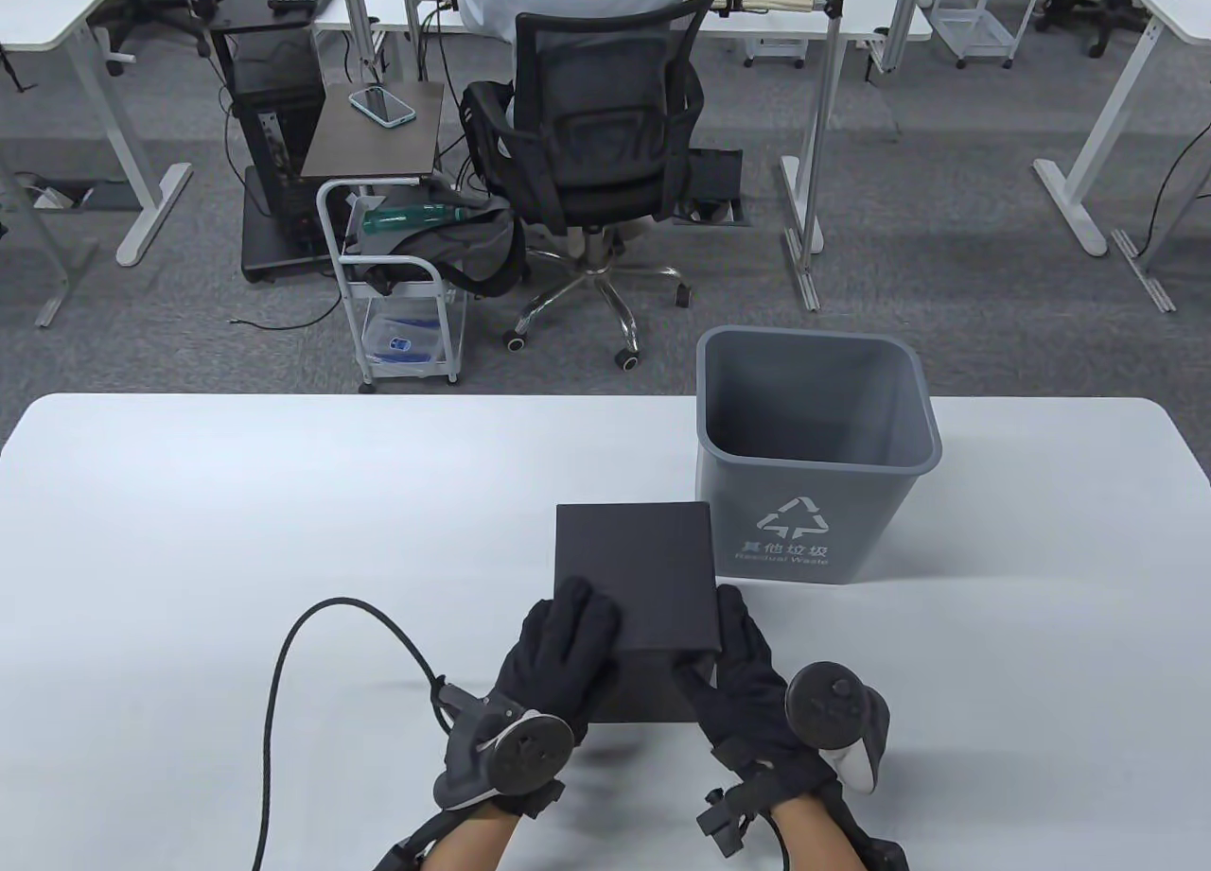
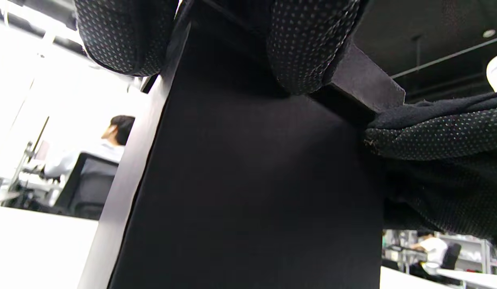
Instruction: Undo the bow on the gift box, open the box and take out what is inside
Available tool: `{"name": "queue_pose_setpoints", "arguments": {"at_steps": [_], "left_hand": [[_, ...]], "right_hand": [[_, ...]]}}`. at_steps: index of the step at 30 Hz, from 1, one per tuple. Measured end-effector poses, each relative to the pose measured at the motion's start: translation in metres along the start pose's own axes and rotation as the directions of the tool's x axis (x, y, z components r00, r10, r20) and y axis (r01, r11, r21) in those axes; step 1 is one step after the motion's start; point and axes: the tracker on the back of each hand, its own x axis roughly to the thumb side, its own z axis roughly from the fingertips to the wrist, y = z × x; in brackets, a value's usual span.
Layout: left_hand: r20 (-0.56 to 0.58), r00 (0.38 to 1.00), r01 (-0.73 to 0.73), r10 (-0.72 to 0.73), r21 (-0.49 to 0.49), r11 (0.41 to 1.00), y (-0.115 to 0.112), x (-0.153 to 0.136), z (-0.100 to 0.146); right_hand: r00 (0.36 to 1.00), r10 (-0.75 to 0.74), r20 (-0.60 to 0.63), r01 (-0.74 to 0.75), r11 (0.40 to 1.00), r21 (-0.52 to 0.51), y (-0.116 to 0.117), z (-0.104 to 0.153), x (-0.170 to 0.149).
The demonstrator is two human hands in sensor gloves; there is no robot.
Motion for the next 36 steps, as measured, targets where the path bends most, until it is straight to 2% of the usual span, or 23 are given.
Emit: {"name": "queue_pose_setpoints", "arguments": {"at_steps": [4,8,10,13,14,16,17,18,19,20,22,25,28,30,31,33,36], "left_hand": [[-0.012,1.0,0.005,-0.005,0.082,0.997,0.02,-0.005,0.003],[-0.093,0.995,-0.025,0.046,0.213,0.977,0.051,-0.025,0.013],[-0.196,0.977,-0.022,0.078,0.273,0.962,0.071,-0.043,0.023],[-0.348,0.921,-0.074,0.173,0.278,0.958,0.084,-0.072,0.036],[-0.435,0.863,-0.152,0.258,0.264,0.953,0.085,-0.089,0.041],[-0.553,0.71,-0.344,0.435,0.267,0.9,0.077,-0.119,0.049],[-0.615,0.567,-0.483,0.548,0.291,0.826,0.066,-0.135,0.055],[-0.641,0.461,-0.568,0.614,0.318,0.759,0.057,-0.145,0.059],[-0.677,0.326,-0.649,0.66,0.348,0.677,0.046,-0.155,0.063],[-0.7,0.275,-0.674,0.659,0.348,0.651,0.039,-0.159,0.065],[-0.763,0.278,-0.68,0.584,0.273,0.68,0.025,-0.166,0.066],[-0.834,0.323,-0.657,0.448,0.143,0.74,0.008,-0.168,0.063],[-0.86,0.293,-0.664,0.418,0.131,0.736,-0.004,-0.17,0.065],[-0.882,0.349,-0.61,0.318,0.044,0.791,-0.006,-0.17,0.065],[-0.887,0.392,-0.574,0.242,-0.031,0.818,-0.007,-0.17,0.064],[-0.891,0.428,-0.537,0.151,-0.117,0.835,-0.008,-0.169,0.063],[-0.879,0.473,-0.463,0.054,-0.196,0.865,-0.009,-0.164,0.063]], "right_hand": [[1.0,0.013,0.01,-0.014,1.0,0.009,0.004,0.0,0.0],[0.999,0.044,-0.028,-0.043,0.999,0.017,0.008,-0.002,-0.005],[0.998,0.039,-0.042,-0.038,0.999,0.016,0.009,-0.003,-0.009],[0.999,0.017,-0.046,-0.016,1.0,0.018,0.01,-0.003,-0.011],[0.999,0.006,-0.051,-0.005,1.0,0.017,0.01,-0.003,-0.011],[0.998,0.001,-0.055,0.0,1.0,0.017,0.01,-0.002,-0.012],[0.998,0.001,-0.056,0.0,1.0,0.017,0.01,-0.002,-0.012],[0.998,0.001,-0.056,0.0,1.0,0.018,0.01,-0.002,-0.012],[0.998,0.001,-0.056,0.0,1.0,0.02,0.01,-0.002,-0.012],[0.998,0.001,-0.055,0.0,1.0,0.02,0.01,-0.002,-0.012],[0.999,-0.005,-0.053,0.006,1.0,0.021,0.01,-0.002,-0.013],[0.999,-0.006,-0.053,0.007,1.0,0.023,0.01,-0.002,-0.013],[0.999,-0.009,-0.052,0.01,1.0,0.026,0.009,-0.002,-0.014],[0.999,-0.013,-0.052,0.014,1.0,0.028,0.009,-0.002,-0.014],[0.999,-0.017,-0.051,0.019,0.999,0.029,0.01,-0.002,-0.015],[0.998,-0.022,-0.051,0.024,0.999,0.031,0.009,-0.002,-0.015],[0.999,-0.02,-0.05,0.022,0.999,0.033,0.009,-0.002,-0.015]]}}
